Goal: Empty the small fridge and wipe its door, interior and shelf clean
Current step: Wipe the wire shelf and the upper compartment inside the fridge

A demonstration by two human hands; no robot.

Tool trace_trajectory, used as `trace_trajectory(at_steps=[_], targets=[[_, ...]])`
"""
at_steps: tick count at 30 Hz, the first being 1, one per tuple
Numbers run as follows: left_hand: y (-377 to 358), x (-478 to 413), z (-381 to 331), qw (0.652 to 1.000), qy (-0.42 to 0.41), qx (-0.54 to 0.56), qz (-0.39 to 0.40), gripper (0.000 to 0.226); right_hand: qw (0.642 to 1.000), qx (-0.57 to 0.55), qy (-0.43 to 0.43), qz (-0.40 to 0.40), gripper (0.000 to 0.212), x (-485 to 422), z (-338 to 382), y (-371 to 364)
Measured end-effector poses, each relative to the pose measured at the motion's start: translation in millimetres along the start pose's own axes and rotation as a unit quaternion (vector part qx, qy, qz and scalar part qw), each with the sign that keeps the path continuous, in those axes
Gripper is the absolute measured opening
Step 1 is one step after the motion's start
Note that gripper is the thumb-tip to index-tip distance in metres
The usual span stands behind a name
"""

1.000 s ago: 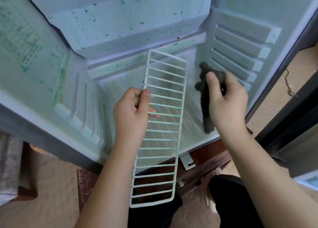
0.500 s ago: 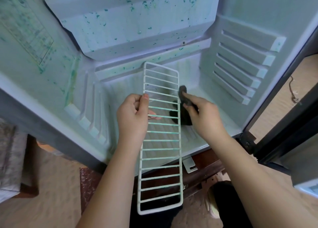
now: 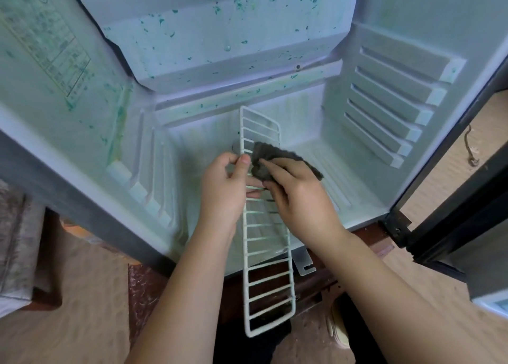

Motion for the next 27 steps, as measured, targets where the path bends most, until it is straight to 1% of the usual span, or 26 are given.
trace_trajectory(at_steps=[2, 4, 6, 7, 9, 11, 13, 14, 15, 16, 18, 21, 24, 27], targets=[[-1, 0, 2, 1.0, 0.017, -0.004, 0.013, 0.013, 0.999, -0.007, -0.045, -0.004, 0.024, -1, -13, 4], [-1, 0, 0, 1.0, 0.022, -0.008, 0.019, 0.013, 0.992, -0.013, -0.122, -0.006, 0.018, -4, -33, 12], [0, 0, -3, 1.0, 0.012, -0.013, 0.024, 0.015, 0.976, -0.029, -0.215, -0.022, 0.016, -5, -58, 25], [0, 0, -6, 1.0, 0.005, -0.013, 0.027, 0.015, 0.963, -0.057, -0.26, -0.032, 0.015, -5, -69, 32], [-1, -1, -8, 0.999, -0.006, 0.0, 0.037, 0.017, 0.929, -0.15, -0.337, -0.035, 0.009, -1, -86, 35], [-3, -1, -12, 0.999, -0.018, 0.022, 0.044, 0.018, 0.882, -0.28, -0.379, 0.016, 0.007, 3, -90, 22], [-6, -1, -17, 0.998, -0.034, 0.043, 0.042, 0.019, 0.827, -0.398, -0.394, 0.06, 0.013, 5, -82, 8], [-6, 0, -19, 0.997, -0.04, 0.051, 0.037, 0.019, 0.804, -0.445, -0.39, 0.057, 0.015, 4, -78, 6], [-7, 0, -20, 0.997, -0.042, 0.06, 0.03, 0.019, 0.792, -0.476, -0.38, 0.038, 0.017, 2, -74, 9], [-8, 0, -19, 0.997, -0.039, 0.069, 0.023, 0.019, 0.793, -0.487, -0.367, 0.007, 0.016, 0, -73, 16], [-8, -1, -14, 0.998, -0.029, 0.064, 0.01, 0.019, 0.814, -0.468, -0.339, -0.049, 0.013, -2, -71, 31], [-10, -3, -8, 1.0, -0.016, 0.018, 0.017, 0.02, 0.848, -0.425, -0.312, -0.062, 0.01, -2, -69, 40], [-16, -5, -12, 0.997, 0.0, 0.025, 0.071, 0.02, 0.889, -0.343, -0.293, -0.074, 0.013, -6, -73, 50], [-21, -6, -17, 0.991, 0.025, 0.039, 0.123, 0.016, 0.902, -0.319, -0.279, -0.081, 0.015, -11, -74, 55]])
Point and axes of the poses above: each hand's wrist, its own x-axis away from the middle knuckle, its own y-axis out of the back of the hand, z = x × y, the point moved 8 cm from there along -x, towards the middle knuckle, and after that the axes turned 9 degrees about -y, right-handed, at the moved point
